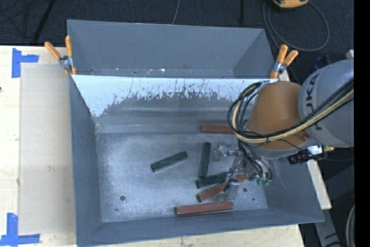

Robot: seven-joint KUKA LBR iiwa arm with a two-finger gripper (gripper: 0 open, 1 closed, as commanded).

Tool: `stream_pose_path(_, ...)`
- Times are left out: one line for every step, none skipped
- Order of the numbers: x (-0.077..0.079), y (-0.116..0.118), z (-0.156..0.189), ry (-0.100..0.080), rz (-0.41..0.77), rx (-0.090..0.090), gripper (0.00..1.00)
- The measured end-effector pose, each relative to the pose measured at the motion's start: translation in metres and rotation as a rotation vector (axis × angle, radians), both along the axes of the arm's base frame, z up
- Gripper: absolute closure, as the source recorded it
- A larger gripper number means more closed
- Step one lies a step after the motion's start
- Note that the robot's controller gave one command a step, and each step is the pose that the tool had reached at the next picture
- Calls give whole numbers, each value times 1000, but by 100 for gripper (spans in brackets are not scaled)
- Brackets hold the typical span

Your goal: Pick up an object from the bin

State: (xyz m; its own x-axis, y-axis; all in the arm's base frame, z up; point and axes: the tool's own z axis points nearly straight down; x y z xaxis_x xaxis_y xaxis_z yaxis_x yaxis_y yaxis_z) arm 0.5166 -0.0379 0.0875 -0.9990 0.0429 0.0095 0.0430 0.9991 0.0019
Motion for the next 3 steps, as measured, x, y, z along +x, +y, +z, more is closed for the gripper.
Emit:
stream_pose_path(-36,-5,-17,2,-61,-2,100)
stream_pose_path(-36,-5,-17,2,-61,-2,100)
stream_pose_path(-22,-5,46,-4,-63,-2,0)
